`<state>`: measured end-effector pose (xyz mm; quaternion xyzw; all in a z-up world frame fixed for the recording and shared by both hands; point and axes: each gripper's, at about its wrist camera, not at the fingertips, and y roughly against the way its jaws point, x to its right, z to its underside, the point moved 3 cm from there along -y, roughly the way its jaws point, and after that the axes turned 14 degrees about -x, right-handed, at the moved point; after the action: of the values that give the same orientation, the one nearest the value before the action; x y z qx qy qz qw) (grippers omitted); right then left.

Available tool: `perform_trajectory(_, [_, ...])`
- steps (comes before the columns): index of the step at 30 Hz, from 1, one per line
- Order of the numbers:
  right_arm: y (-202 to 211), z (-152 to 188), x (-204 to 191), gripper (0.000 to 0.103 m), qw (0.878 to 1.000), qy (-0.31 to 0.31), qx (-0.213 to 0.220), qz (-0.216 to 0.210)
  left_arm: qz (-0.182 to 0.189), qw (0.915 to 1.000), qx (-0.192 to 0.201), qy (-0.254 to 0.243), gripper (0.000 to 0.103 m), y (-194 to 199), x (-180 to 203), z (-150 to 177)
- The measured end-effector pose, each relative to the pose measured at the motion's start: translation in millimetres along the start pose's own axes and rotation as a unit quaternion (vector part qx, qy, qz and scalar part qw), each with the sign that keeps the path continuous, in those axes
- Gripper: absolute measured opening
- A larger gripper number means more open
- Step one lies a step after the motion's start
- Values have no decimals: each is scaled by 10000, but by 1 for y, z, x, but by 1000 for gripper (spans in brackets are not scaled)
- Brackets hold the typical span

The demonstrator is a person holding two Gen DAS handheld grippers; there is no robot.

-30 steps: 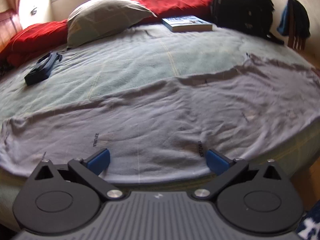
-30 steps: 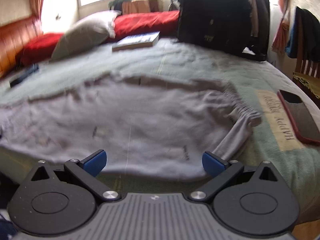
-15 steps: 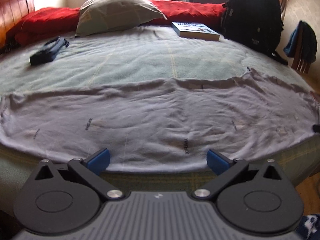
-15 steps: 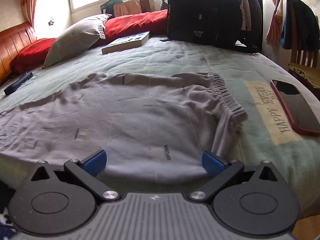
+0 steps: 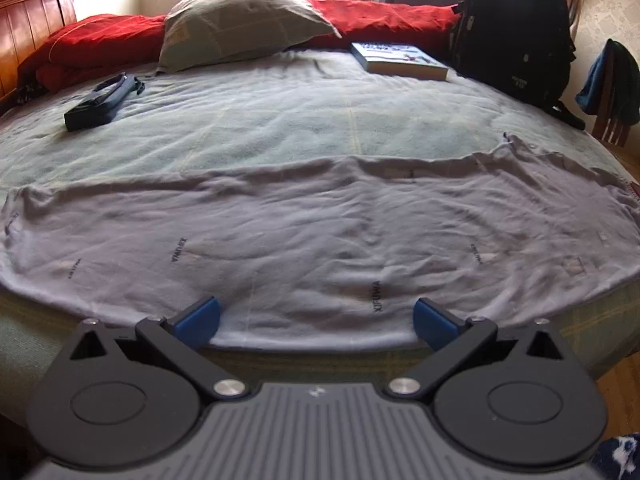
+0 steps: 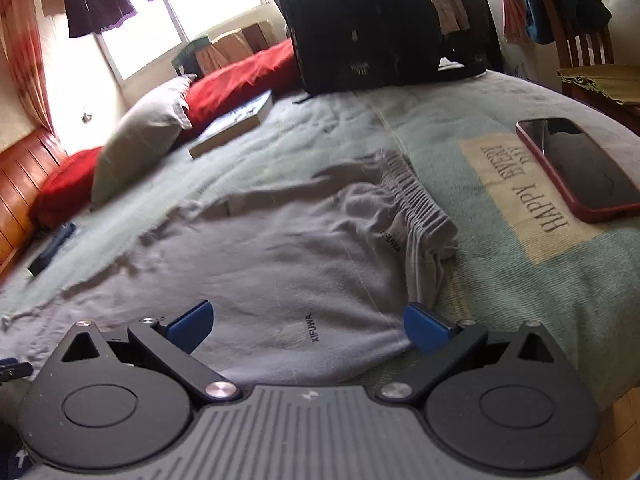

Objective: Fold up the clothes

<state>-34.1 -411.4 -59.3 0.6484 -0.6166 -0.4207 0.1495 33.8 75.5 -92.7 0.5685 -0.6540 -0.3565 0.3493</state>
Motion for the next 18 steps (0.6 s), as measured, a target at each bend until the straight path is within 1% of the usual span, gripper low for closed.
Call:
perform_trajectory(3, [2,0,5,103,10000,-91,20,-18,20,9999,46,129,102,4,-5,-4])
perform_trajectory(5, [2,-4,-3,103,10000,-13,45,-70,-53,9996,59,263,102,4,-8,-7])
perform_trajectory(7, [-3,-5,-12,103,9999,106,-65,-84,-55,9995,-14,320,102,0,-10,-5])
perform_trajectory(10, [-20,0,-20,103,9987,293,-358,216,-139,9997,-44,213,102,-1,-8,0])
perform_trajectory(13, [-37,7,-22,103,9961,386,-644,468,9,9999,-16,136,102,5,-9,-2])
perform_trajectory(15, [-36,6,-26,103,9955,411,-617,584,9,10000,93,28,102,10,-14,-8])
perform_trajectory(16, [-35,5,-29,103,9953,414,-610,622,-56,9998,166,-43,102,13,-16,-12])
perform_trajectory(18, [-30,2,-34,103,9957,407,-564,611,-139,9995,270,-99,102,13,-23,-17])
